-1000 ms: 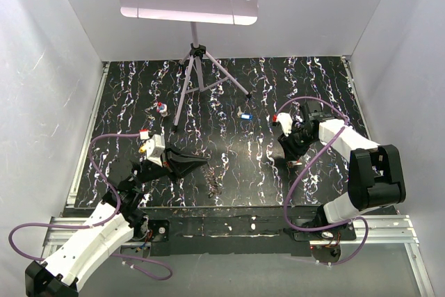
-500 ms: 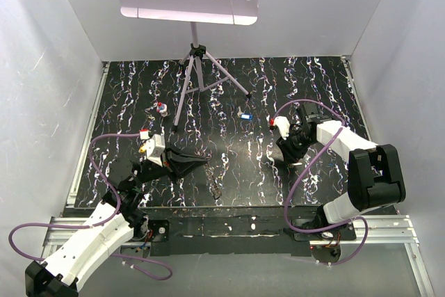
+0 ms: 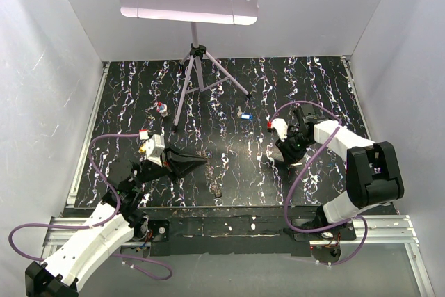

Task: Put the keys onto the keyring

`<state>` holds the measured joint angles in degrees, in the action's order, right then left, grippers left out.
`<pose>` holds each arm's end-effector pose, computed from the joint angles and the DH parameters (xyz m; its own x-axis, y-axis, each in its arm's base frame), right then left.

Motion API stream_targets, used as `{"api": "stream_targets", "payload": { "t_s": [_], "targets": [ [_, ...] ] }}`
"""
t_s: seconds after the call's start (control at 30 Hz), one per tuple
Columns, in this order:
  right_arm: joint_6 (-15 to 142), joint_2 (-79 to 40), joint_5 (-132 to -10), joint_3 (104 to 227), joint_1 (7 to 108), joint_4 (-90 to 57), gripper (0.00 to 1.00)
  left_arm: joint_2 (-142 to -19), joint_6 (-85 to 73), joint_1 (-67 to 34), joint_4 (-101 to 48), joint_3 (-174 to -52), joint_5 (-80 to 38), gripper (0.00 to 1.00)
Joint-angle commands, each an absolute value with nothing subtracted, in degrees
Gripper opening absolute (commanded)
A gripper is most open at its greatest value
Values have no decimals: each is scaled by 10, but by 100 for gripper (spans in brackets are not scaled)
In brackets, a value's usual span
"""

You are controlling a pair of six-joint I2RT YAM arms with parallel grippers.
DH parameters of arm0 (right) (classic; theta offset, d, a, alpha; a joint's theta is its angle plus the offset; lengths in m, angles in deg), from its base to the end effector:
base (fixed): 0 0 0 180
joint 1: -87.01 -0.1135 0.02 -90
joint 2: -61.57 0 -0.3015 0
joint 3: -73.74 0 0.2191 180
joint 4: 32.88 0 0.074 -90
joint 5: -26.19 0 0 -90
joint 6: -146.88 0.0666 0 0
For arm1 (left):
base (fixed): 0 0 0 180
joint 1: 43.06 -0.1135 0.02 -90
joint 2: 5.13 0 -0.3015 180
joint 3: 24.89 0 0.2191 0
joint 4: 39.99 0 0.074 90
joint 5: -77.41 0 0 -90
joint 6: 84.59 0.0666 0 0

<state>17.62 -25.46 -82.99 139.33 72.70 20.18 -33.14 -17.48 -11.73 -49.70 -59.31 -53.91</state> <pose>0.2319 0.0817 0.2026 -0.5214 -0.7499 -0.4073 -0.8375 0.5411 0.0760 0.0546 -0.0847 0.3140 -0.1442 -0.2542 -0.9563 0.9512 0.2310 -0.2048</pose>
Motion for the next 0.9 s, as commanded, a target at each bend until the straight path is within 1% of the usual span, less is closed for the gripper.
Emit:
{"api": "stream_targets", "payload": {
  "t_s": [0.0, 0.13, 0.37, 0.43, 0.57, 0.63, 0.7, 0.87],
  "targets": [
    [168, -261, -824, 1389, 722, 206, 31, -324, -166, -118, -506, -593, -528, 0],
    [166, -261, -822, 1389, 720, 205, 30, -323, -167, -119, -505, -593, -528, 0],
    [165, -264, -819, 1389, 718, 209, 23, -321, -166, -118, -505, -593, -527, 0],
    [164, -267, -819, 1390, 718, 212, 19, -321, -167, -118, -505, -593, -527, 0],
    [161, -270, -819, 1392, 718, 213, 13, -320, -166, -118, -504, -593, -528, 0],
    [162, -269, -819, 1394, 718, 214, 8, -319, -166, -118, -504, -593, -528, 0],
    [165, -268, -819, 1394, 718, 213, 1, -319, -166, -118, -505, -593, -528, 0],
    [165, -239, -852, 1411, 719, 233, 1, -318, -166, -118, -513, -594, -529, 0]
  ]
}}
